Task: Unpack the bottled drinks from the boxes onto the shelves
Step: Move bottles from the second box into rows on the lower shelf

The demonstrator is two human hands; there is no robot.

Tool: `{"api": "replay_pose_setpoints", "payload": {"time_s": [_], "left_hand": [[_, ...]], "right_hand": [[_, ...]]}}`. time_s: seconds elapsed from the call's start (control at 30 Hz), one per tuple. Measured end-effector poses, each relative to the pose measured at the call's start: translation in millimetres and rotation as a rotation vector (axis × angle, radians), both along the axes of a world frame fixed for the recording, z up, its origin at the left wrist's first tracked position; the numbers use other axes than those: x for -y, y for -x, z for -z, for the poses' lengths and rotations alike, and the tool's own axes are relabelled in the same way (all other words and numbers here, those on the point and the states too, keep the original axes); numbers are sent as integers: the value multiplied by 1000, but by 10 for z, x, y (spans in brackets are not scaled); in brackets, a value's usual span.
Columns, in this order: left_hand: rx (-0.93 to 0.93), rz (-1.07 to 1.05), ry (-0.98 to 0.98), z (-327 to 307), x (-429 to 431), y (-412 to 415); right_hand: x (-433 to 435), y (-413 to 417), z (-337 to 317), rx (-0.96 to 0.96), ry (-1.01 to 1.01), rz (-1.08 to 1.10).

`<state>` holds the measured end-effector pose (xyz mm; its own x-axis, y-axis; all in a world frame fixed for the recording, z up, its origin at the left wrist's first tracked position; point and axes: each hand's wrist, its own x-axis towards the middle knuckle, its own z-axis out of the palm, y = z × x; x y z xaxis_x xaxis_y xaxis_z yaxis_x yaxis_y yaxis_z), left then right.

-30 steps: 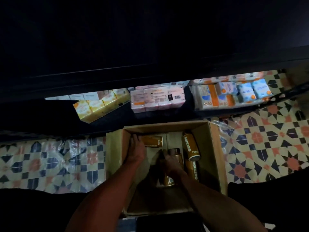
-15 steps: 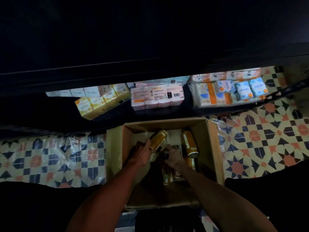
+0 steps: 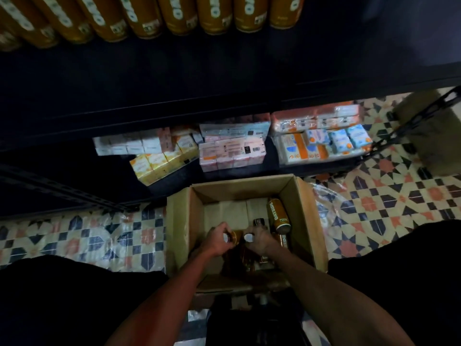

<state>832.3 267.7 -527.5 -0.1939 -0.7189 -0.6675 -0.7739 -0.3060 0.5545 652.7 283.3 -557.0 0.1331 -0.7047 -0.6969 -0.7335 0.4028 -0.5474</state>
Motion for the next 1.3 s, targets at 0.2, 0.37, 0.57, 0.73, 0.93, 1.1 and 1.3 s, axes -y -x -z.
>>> {"api": "replay_pose_setpoints", "payload": {"time_s": [0.2, 0.37, 0.57, 0.73, 0.93, 1.1, 1.3], "left_hand": [[101, 129, 62, -80, -171, 154], [145, 245, 48, -89, -221, 154], [152, 319, 64, -3, -357, 130], [178, 306, 145, -72, -369, 144], [85, 272, 213, -236, -316, 49], [0, 244, 244, -574, -77, -43], [-14, 299, 355, -1257, 285, -137]], "right_hand": [[-214, -37, -115, -34, 14, -80], [-269, -56, -128, -96, 43, -94], [-294, -115, -144, -150, 36, -10], [-360, -191, -178, -159, 41, 10], [-321, -90, -455, -121, 139, -51], [-124, 47, -818, -60, 244, -91], [132, 143, -1420, 16, 365, -84]]}}
